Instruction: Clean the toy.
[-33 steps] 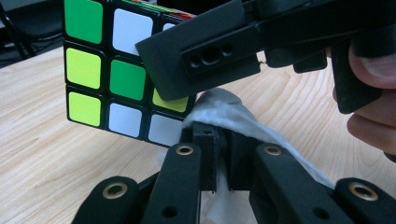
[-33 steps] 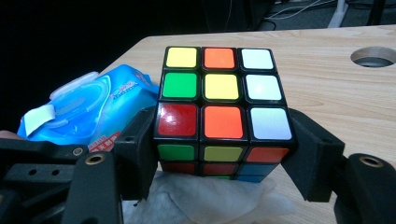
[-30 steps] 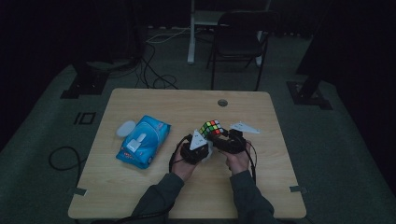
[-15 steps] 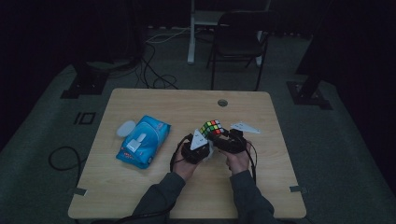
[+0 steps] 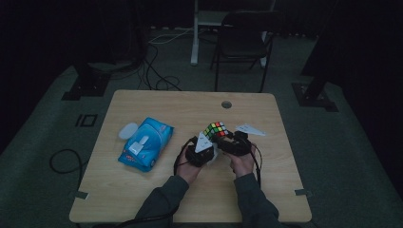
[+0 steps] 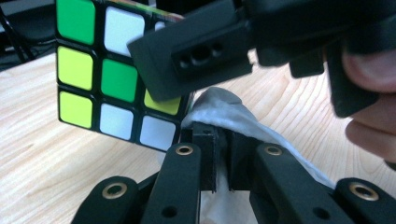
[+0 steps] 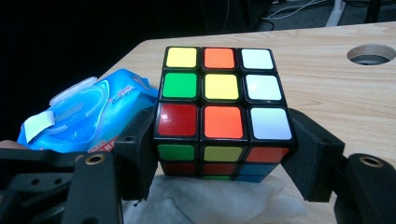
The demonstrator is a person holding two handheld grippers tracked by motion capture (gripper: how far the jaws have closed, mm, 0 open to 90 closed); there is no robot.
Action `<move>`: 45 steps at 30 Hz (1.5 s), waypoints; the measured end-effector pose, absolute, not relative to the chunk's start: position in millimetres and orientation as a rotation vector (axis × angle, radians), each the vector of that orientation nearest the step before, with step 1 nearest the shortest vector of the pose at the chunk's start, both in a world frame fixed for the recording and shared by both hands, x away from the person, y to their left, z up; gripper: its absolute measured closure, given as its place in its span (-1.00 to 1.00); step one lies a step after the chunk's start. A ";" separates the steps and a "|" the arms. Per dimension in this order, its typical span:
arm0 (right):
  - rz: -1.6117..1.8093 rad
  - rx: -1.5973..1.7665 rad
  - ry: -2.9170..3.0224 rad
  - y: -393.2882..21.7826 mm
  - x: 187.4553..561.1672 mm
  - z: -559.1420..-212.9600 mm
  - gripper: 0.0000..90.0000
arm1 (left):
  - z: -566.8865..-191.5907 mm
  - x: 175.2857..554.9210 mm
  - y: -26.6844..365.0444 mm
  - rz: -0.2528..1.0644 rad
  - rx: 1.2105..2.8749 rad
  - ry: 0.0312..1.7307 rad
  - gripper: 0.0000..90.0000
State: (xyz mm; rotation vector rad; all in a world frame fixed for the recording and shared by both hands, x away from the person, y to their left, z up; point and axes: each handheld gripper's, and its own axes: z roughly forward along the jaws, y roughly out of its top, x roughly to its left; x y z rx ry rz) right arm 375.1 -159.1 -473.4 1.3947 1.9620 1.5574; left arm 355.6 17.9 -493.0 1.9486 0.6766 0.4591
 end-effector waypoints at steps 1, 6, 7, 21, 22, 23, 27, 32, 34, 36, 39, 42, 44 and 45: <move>1.556 1.394 1.963 -159.0 375.1 -473.4 -0.24 | -493.9 355.8 17.9 0.459 1.952 0.681 0.90; 1.554 1.392 1.963 -157.9 374.7 -474.1 -0.24 | -492.6 354.8 17.2 0.463 1.935 0.682 0.90; 1.551 1.389 1.964 -157.2 374.5 -474.2 -0.24 | -491.6 354.4 16.8 0.465 1.930 0.680 0.90; 1.567 1.393 1.965 -156.7 373.6 -474.3 -0.24 | -494.2 355.1 15.2 0.474 1.939 0.682 0.90; 1.570 1.393 1.962 -157.1 373.6 -473.9 -0.24 | -495.4 355.3 15.1 0.472 1.941 0.688 0.90; 1.569 1.391 1.963 -157.6 373.5 -473.5 -0.24 | -496.5 355.5 15.2 0.470 1.944 0.691 0.90; 1.571 1.388 1.961 -159.1 373.5 -472.4 -0.24 | -500.5 356.0 16.3 0.484 1.969 0.697 0.90; 1.568 1.385 1.961 -160.4 373.5 -471.6 -0.24 | -504.4 357.5 20.5 0.489 1.988 0.710 0.90; 1.566 1.386 1.959 -160.8 373.1 -471.4 -0.24 | -505.9 358.9 23.6 0.488 1.984 0.730 0.90; 1.567 1.381 1.960 -161.2 372.8 -471.0 -0.24 | -507.2 361.0 27.6 0.495 1.987 0.745 0.90; 1.564 1.378 1.964 -161.5 372.8 -470.8 -0.24 | -508.2 362.6 33.4 0.502 1.985 0.764 0.90; 1.558 1.377 1.969 -161.6 373.0 -471.2 -0.24 | -509.1 363.9 39.0 0.506 1.982 0.783 0.90; 1.552 1.376 1.971 -161.6 373.1 -471.6 -0.24 | -509.9 364.9 42.7 0.509 1.982 0.797 0.90; 1.549 1.373 1.972 -161.7 373.1 -471.7 -0.24 | -510.2 365.3 44.5 0.513 1.983 0.801 0.90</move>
